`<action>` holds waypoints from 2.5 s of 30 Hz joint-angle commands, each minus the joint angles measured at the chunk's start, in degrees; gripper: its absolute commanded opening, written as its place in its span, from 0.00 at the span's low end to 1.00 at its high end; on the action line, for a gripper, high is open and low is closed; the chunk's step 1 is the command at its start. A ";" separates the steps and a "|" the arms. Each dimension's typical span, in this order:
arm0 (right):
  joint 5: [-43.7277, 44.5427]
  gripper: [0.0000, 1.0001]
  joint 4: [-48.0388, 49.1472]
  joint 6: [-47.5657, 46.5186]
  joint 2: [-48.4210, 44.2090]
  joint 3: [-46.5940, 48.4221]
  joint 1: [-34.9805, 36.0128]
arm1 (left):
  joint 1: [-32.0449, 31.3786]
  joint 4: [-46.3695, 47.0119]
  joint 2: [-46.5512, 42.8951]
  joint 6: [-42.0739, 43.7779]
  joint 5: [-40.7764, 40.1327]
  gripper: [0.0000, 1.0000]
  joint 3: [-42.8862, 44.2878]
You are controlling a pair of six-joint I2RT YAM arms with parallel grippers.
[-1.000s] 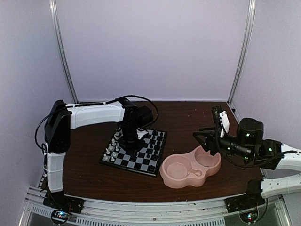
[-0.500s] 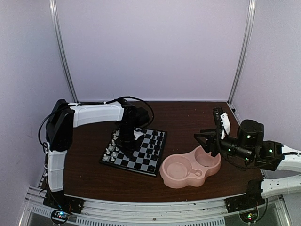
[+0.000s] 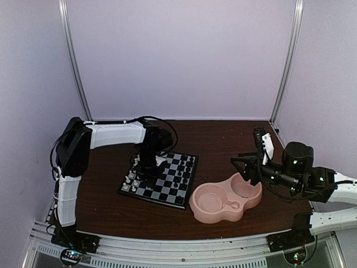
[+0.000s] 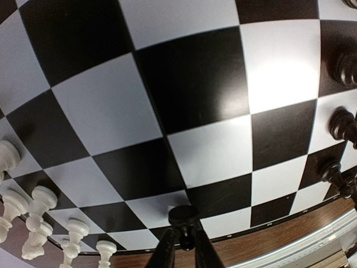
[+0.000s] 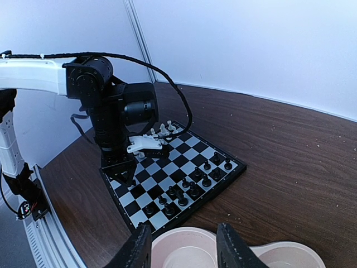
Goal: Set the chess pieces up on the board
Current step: Place the pawn on the chessboard, then pick up the pawn from the chessboard.
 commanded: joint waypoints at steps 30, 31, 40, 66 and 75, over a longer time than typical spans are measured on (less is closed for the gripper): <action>-0.47 0.45 0.07 0.29 3.25 1.15 -0.20 | -5.68 21.23 -25.68 -9.81 -12.64 0.43 -22.04; -0.71 0.45 0.27 0.41 3.57 1.24 -0.16 | -6.58 23.28 -27.89 -10.04 -14.59 0.44 -24.12; -4.13 0.45 0.72 2.57 9.86 3.73 -0.06 | -11.48 36.98 -43.29 -3.16 -24.86 0.43 -40.75; -7.95 0.45 -0.40 3.52 9.84 4.73 0.77 | -11.75 47.75 -41.91 18.76 -16.58 0.59 -47.86; -6.94 0.46 -1.79 3.12 7.15 3.60 0.76 | -11.40 40.50 -33.46 20.64 -11.78 0.56 -40.06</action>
